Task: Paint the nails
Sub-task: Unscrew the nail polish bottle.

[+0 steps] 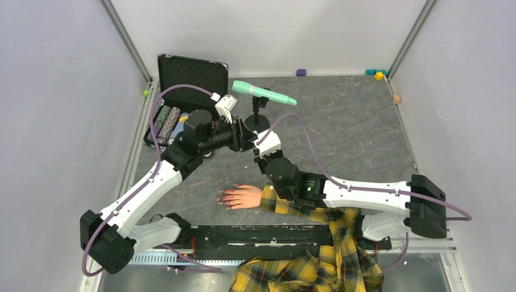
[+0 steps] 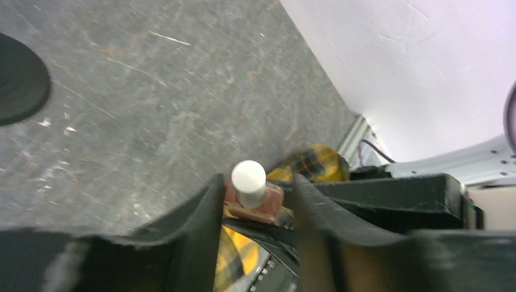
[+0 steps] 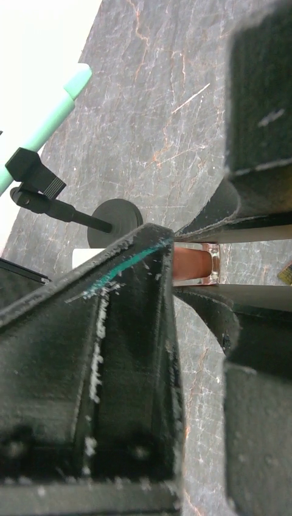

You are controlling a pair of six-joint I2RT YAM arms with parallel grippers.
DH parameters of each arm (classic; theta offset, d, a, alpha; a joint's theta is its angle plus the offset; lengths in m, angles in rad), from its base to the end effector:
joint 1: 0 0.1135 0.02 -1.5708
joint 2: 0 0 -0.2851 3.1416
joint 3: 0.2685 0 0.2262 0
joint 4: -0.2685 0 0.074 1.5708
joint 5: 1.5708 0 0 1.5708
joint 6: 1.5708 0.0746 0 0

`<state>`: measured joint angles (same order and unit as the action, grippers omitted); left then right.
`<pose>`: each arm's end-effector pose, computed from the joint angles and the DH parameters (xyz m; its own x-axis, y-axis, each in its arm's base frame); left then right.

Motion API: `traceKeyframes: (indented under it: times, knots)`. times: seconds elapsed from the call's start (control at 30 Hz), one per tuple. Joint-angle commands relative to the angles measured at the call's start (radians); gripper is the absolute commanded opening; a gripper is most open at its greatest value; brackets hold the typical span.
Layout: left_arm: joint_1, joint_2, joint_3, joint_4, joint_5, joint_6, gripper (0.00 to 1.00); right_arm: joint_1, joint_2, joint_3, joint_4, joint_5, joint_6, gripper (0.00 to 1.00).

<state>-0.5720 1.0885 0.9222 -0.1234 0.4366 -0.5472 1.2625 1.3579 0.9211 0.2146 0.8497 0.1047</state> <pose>0.1919 -0.1610 0.3487 -0.6376 -0.1502 -0.7556 0.5849 0.5438 -0.6018 0.1453 0.2717 0.3271 -0.1090 -0.1149 -0.9874 -0.3976 0.9154 -0.0627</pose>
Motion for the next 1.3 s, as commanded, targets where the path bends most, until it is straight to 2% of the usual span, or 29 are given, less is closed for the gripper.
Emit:
traceKeyframes:
  times: [0.0, 0.1, 0.17, 0.4, 0.6, 0.7, 0.8, 0.97, 1.07, 1.27]
  knots:
    - [-0.025, -0.002, -0.001, -0.039, 0.112, 0.009, 0.63, -0.006, -0.096, -0.033, 0.224, 0.033, -0.02, 0.0]
    - [-0.025, -0.03, -0.014, -0.007, 0.119, 0.011, 0.89, -0.007, -0.12, -0.065, 0.24, 0.039, -0.027, 0.0]
    - [-0.026, -0.05, -0.023, 0.008, 0.114, 0.015, 0.98, -0.008, -0.132, -0.069, 0.232, 0.04, -0.031, 0.0]
    - [-0.026, -0.133, -0.057, 0.07, 0.09, 0.021, 1.0, -0.029, -0.154, -0.091, 0.193, 0.05, -0.006, 0.0]
    - [-0.025, -0.188, -0.077, 0.095, 0.06, 0.031, 1.0, -0.095, -0.219, -0.145, 0.189, -0.091, 0.038, 0.0]
    - [-0.025, -0.213, -0.088, 0.115, 0.056, 0.035, 1.0, -0.163, -0.255, -0.169, 0.181, -0.291, 0.048, 0.0]
    - [-0.025, -0.236, -0.099, 0.151, 0.072, 0.036, 1.0, -0.272, -0.297, -0.204, 0.195, -0.597, 0.099, 0.0]
    - [-0.025, -0.263, -0.122, 0.229, 0.138, 0.022, 1.0, -0.395, -0.346, -0.259, 0.282, -1.014, 0.159, 0.0]
    - [-0.025, -0.272, -0.139, 0.282, 0.178, 0.005, 1.0, -0.424, -0.348, -0.266, 0.325, -1.182, 0.192, 0.0]
    - [-0.026, -0.271, -0.143, 0.301, 0.192, -0.007, 1.0, -0.431, -0.339, -0.278, 0.439, -1.373, 0.247, 0.0]
